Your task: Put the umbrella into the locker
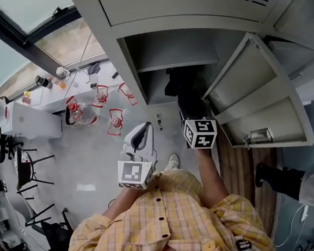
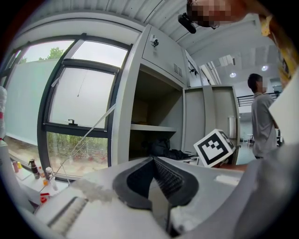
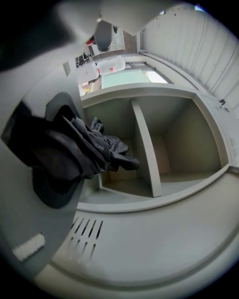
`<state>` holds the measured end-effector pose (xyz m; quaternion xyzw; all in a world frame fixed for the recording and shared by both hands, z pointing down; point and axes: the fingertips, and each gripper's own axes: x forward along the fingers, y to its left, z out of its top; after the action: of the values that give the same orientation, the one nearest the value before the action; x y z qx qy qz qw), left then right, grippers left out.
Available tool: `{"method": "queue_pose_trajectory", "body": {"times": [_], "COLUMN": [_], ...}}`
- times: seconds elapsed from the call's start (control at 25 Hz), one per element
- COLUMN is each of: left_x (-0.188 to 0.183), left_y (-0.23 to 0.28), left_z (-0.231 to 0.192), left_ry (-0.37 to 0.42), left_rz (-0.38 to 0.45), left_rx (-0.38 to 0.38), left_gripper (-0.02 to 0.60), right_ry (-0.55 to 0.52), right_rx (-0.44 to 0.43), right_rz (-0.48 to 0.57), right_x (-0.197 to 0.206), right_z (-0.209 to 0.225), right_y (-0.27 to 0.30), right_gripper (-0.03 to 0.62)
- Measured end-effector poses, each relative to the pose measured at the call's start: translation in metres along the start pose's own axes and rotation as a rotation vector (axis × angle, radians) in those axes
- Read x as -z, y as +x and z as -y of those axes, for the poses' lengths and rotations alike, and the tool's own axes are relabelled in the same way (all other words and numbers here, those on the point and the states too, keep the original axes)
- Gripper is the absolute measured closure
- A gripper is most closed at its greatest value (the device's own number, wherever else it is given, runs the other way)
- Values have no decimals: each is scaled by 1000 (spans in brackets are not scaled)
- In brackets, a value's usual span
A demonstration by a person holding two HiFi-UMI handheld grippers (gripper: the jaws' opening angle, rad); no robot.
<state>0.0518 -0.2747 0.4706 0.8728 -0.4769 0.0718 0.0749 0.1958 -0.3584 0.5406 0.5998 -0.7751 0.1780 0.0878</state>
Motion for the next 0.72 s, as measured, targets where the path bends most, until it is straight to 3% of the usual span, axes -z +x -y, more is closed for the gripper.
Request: {"method": "queue_pose_trajectory", "body": {"times": [0.72], "left_x": [6], "left_y": [6], "left_z": [-11], "left_ry": [-4], "left_rz": [-15], "left_rx": [-20], "left_gripper": [584], "right_ry": [-22], "right_rx": [28], "right_rz": [-26], "right_x": [-1], "right_z": [11], "right_y": [82], "right_gripper": [367]}}
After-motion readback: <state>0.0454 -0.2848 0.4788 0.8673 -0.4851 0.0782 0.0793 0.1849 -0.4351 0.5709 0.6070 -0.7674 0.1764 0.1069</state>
